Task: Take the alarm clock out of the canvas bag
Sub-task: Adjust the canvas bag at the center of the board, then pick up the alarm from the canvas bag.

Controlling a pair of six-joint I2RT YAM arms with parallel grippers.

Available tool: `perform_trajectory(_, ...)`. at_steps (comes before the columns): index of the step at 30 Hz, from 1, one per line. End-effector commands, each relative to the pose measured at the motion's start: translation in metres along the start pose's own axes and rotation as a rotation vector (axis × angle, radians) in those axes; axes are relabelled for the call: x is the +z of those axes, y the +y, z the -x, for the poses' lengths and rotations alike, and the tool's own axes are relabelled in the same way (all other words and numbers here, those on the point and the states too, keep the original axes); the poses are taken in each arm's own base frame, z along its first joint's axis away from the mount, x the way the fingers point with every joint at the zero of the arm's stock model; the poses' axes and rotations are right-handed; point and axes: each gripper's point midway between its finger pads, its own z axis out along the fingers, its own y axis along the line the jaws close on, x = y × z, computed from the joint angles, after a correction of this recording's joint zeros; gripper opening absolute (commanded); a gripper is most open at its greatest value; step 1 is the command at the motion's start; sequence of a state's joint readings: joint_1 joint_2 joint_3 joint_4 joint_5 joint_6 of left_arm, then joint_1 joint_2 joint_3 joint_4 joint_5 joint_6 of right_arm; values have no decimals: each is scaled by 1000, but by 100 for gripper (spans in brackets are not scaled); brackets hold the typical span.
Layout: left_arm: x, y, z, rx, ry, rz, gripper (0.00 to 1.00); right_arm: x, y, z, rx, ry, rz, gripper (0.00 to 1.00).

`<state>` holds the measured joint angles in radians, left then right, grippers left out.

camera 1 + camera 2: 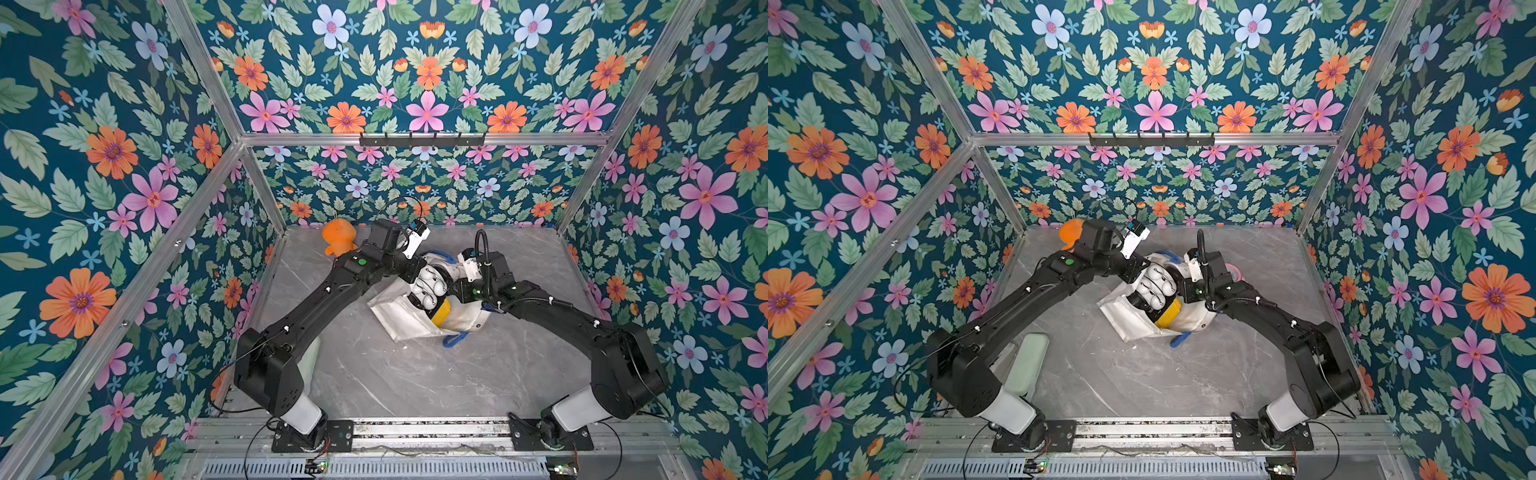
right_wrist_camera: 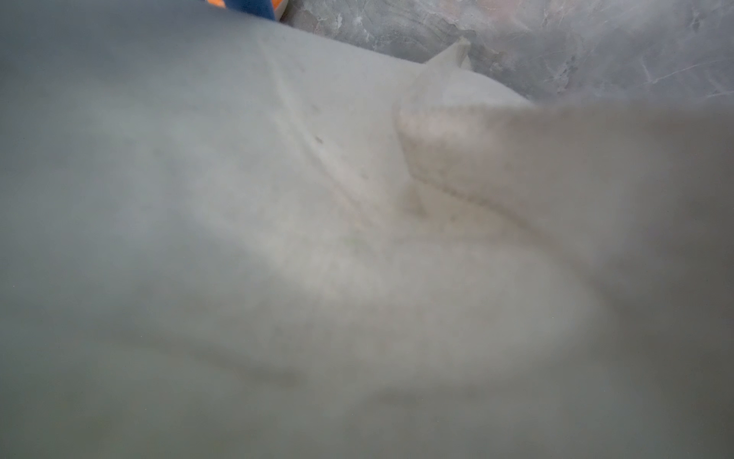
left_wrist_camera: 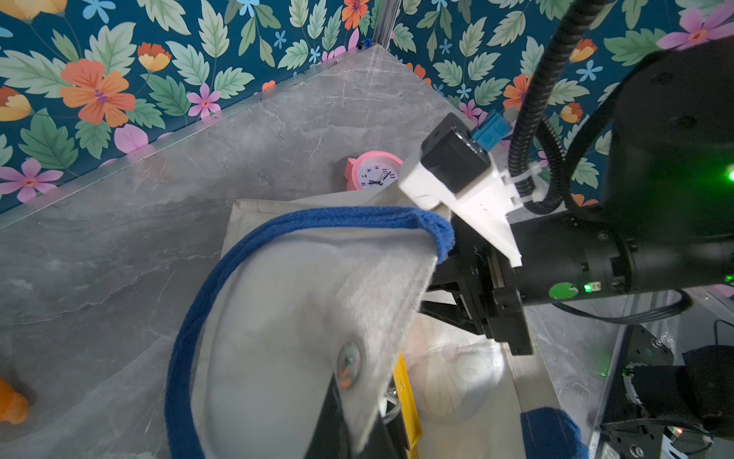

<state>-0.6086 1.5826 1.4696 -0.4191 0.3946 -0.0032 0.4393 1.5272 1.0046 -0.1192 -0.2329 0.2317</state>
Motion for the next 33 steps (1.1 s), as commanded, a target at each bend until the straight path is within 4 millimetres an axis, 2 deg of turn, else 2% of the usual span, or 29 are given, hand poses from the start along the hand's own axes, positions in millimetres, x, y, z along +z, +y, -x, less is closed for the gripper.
perform_trajectory(1, -2, 8, 18, -25, -60, 42, 0, -9, 0, -7, -17, 14, 5, 27)
perform_trajectory(9, 2, 26, 27, -100, -85, 131, 0, -54, 19, -2, -107, -117, 70, 29)
perform_trajectory(13, 6, 23, 30, -102, -83, 103, 0, -62, 27, -12, -136, -149, 129, 29)
perform_trajectory(16, 8, 16, 31, -86, -79, 58, 0, -54, 24, -18, -151, -134, 129, 29)
perform_trajectory(20, 6, 7, 30, -58, -74, 13, 0, -31, 19, -21, -196, -65, 121, 29)
perform_trajectory(25, 4, 0, 27, -40, -67, -25, 0, -7, 9, -14, -228, -19, 80, 29)
perform_trajectory(29, 3, -4, 26, -37, -67, -45, 0, 3, 3, -9, -263, -29, 52, 30)
perform_trajectory(33, 3, -8, 24, -37, -62, -67, 0, 12, -12, -6, -263, -8, -26, 30)
